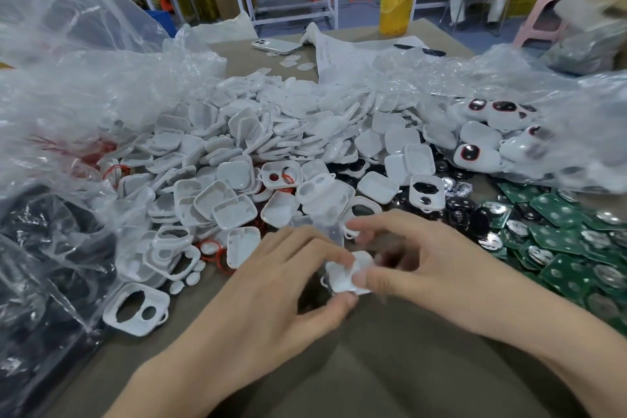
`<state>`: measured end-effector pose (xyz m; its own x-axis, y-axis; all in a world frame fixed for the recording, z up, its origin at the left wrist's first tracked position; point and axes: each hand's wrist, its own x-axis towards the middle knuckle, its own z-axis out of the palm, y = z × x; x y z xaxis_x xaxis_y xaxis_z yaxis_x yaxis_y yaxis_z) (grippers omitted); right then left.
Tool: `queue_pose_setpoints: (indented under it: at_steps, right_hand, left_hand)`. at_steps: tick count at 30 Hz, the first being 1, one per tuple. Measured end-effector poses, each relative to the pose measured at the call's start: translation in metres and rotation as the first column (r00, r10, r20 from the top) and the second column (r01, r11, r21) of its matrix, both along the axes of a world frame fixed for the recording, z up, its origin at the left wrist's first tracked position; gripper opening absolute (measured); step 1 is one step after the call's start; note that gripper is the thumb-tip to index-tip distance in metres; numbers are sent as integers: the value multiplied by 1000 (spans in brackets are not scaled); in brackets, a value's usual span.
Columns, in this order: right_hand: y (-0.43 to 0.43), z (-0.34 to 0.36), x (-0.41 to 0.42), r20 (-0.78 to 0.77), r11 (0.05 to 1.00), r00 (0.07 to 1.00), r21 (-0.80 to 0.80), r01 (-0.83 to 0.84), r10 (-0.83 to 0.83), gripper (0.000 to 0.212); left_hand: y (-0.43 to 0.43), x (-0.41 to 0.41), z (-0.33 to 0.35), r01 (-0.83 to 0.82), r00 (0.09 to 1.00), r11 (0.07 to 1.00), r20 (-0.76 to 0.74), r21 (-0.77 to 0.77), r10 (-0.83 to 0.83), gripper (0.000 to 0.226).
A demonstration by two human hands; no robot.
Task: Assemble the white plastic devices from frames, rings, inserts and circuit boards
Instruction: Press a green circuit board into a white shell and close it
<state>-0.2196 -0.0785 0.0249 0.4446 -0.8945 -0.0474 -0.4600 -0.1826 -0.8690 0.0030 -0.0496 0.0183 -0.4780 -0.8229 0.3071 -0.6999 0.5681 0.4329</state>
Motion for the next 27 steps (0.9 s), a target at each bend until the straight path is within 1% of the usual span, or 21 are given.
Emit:
queue_pose_setpoints:
  at_steps: [2,3,6,9,14,17,19,21,23,25,27]
  right_hand:
    - [2,-3,-3,-134,985,984,-115,-129,114,53]
    - [3,-5,-4,-184,975,973,-146,-164,136,55]
    - [5,-8,-5,-265,966,956,-184,-181,128,65]
    - [6,-9,-5,-250,972,960,-162,-168,124,77]
    - [5,-10,-5,-213,980,969,-125,-152,123,86]
    - [5,-9,-6,-202,984,972,-109,-141,117,91]
    - [5,-9,-7,-193,985,973,-98,-144,123,93]
    - [5,-8,-9,-191,980,971,-105,-167,145,93]
    - [5,-8,-12,-202,973,966,-134,-190,160,90]
    - [3,-8,-14,-215,966,963,-163,-201,164,84]
    - [2,-8,-15,-214,963,963,-181,-202,161,78]
  left_hand:
    - [3,2,-2,1,999,999,37,35,-3,29]
    - [4,2,-2,1,999,999,42,46,-3,29]
    - [6,2,-1,4,999,998,38,64,-6,26]
    - [8,1,2,-6,1000,998,3,70,5,25]
    - [6,-1,4,-9,999,1000,45,-30,11,24]
    - [6,4,5,-18,999,1000,-28,-23,17,25]
    - [5,13,4,-66,995,998,-81,-22,64,27]
    - [3,25,2,-145,988,988,-69,-58,141,31]
    - [-1,36,2,-224,974,973,-45,-63,221,34]
    - [-2,42,1,-268,962,963,-60,-35,265,35]
    - [-1,40,0,-283,953,959,-109,6,282,31]
